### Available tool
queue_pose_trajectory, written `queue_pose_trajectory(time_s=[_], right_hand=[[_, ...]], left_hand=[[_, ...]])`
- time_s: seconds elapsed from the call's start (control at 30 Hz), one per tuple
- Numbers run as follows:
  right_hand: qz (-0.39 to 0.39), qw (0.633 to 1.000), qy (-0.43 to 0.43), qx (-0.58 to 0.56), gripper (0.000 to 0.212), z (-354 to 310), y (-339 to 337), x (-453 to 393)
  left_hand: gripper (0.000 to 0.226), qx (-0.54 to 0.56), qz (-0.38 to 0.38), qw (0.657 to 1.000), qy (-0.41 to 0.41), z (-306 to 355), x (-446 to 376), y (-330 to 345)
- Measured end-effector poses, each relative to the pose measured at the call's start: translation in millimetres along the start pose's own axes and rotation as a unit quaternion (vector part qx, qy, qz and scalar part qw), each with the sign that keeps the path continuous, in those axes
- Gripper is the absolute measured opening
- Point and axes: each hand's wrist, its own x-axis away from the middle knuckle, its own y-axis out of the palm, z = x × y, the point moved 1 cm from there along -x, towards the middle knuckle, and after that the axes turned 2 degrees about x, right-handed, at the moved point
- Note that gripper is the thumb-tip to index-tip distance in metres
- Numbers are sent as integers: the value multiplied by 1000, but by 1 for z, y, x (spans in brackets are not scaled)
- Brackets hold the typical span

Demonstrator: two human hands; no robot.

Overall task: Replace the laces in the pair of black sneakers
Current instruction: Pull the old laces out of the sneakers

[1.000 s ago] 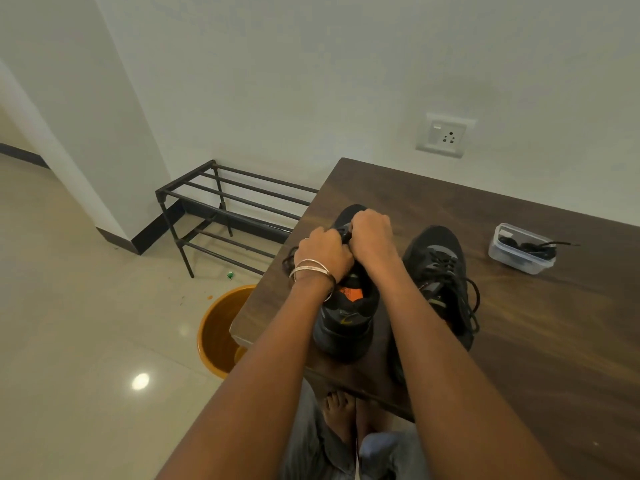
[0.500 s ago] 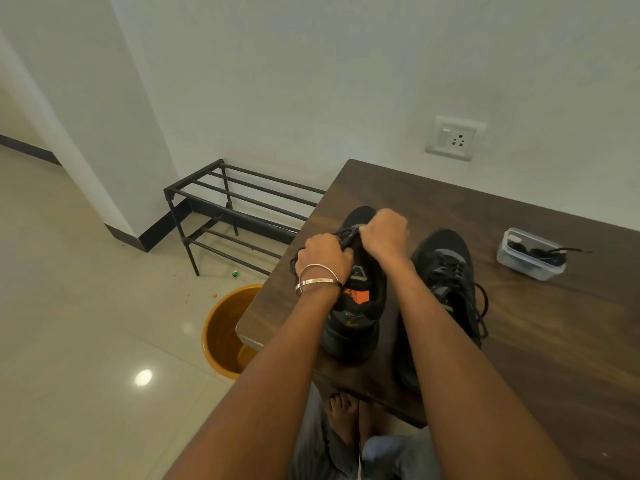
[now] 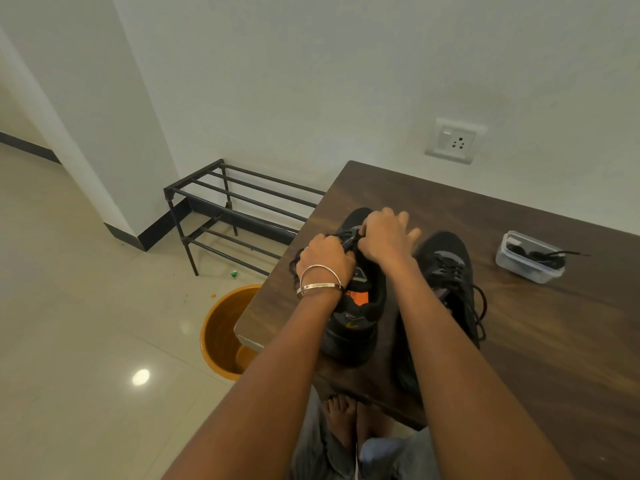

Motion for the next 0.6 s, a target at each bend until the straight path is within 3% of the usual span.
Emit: queue_pose_trajectory(time_s=[0.07,0.13,0.2,0.27,0.33,0.43,0.5,0.53,0.57,0.6], right_hand=[[28,999,5,25,2,0,0,2],[24,999,29,2,10,1,-2,0],[13,993,68,-98,10,4,-2,-5],[14,954,107,-281,10,8,-7,-7],[30,857,145,-493,15,11,-19,-4],[44,659,221,-718,24,18,-34,-2],[65,595,251,-761,27,20,-34,-2],[76,601,250,-755,27,20,-34,-1],[89,638,236,-727,25,20,-32,0],[102,702,205,-674,23,22,-28,-1]], left_hand=[[30,1,-2,1000,2,1,0,1],[29,2,-5,1000,3,0,0,0],[30,4,-3,1000,3,0,1,0],[32,-1,0,1000,5,-1,1,0],[32,-6,0,1000,6,0,2,0],[32,-11,0,1000,11,1,3,0],[33,-9,4,1000,11,0,4,0],[33,-8,4,1000,10,0,4,1],[33,-6,3,1000,10,0,4,1],[33,-4,1,1000,9,0,4,1]])
